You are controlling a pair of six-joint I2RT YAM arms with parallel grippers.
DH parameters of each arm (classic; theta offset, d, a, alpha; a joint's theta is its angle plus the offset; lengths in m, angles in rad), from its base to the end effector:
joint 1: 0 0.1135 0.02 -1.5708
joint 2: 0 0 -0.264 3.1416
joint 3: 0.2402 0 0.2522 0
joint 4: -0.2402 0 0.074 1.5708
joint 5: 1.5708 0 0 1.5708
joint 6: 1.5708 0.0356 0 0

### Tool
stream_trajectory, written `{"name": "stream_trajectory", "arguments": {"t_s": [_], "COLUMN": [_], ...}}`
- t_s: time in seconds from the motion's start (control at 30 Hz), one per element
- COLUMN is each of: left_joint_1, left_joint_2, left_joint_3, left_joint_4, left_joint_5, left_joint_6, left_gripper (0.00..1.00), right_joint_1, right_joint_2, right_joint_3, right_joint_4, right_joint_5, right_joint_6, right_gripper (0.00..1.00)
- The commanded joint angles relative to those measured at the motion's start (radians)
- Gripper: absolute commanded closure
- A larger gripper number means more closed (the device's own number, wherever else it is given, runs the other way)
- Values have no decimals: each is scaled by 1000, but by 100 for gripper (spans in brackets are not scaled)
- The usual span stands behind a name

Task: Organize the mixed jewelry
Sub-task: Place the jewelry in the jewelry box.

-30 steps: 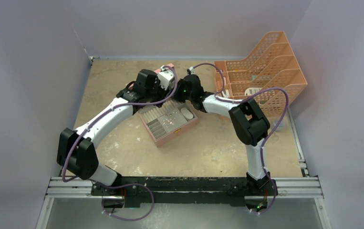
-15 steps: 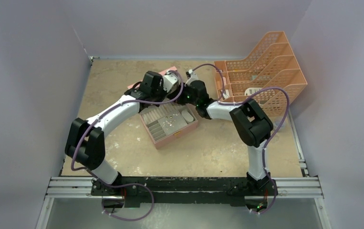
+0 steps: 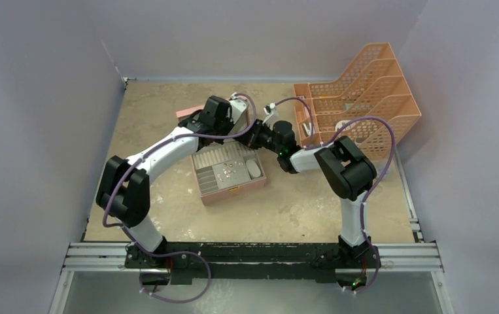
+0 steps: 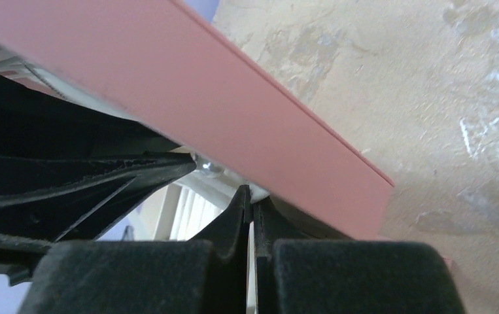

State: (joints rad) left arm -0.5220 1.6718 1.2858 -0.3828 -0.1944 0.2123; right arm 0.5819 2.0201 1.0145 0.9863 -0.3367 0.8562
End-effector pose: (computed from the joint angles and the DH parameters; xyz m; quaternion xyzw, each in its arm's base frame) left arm 0.3280 -0.1807 0.2638 0.2936 0.8689 0.0284 0.3976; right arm 0.3478 0.2429 0.1745 -0.0200 0.7132 0.5447 0.4407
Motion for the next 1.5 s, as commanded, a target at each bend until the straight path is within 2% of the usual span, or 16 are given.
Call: {"name": "stream_trajectory", "arguments": {"t_s": [0.0,0.13,0.33,0.4,0.47,0.53,0.63,0.87,1.03,1.1,1.37,1.47], "left_joint_1": [30,30,30,30,30,30,30,30,30,30,30,30], "left_joint_2": [27,45,63,69,78,85,96,91,68,62,48,44], "left_joint_3": [41,52,60,64,73,84,101,146,157,164,187,199], "left_joint_4": [68,52,43,42,37,33,29,-12,-27,-34,-53,-64], "left_joint_5": [-156,-187,-223,-228,-231,-241,-253,-234,-207,-202,-188,-185], "left_joint_6": [-13,-33,-55,-62,-72,-80,-84,-117,-137,-148,-178,-198], "left_gripper": [80,83,89,90,91,93,95,96,94,94,92,91], "right_joint_1": [-4,-12,-16,-16,-16,-14,-14,-14,-3,2,31,48], "right_joint_2": [-92,-86,-88,-89,-90,-92,-110,-120,-132,-135,-94,-90], "right_joint_3": [-8,15,85,81,77,83,71,112,225,258,434,455], "right_joint_4": [316,315,155,180,171,106,86,-198,-418,-473,-793,-835], "right_joint_5": [-136,-155,-135,-117,-106,-76,-39,103,223,250,349,385], "right_joint_6": [164,212,268,254,169,101,85,129,201,220,298,305], "right_gripper": [100,100,100,100,100,100,100,100,75,69,65,65]}}
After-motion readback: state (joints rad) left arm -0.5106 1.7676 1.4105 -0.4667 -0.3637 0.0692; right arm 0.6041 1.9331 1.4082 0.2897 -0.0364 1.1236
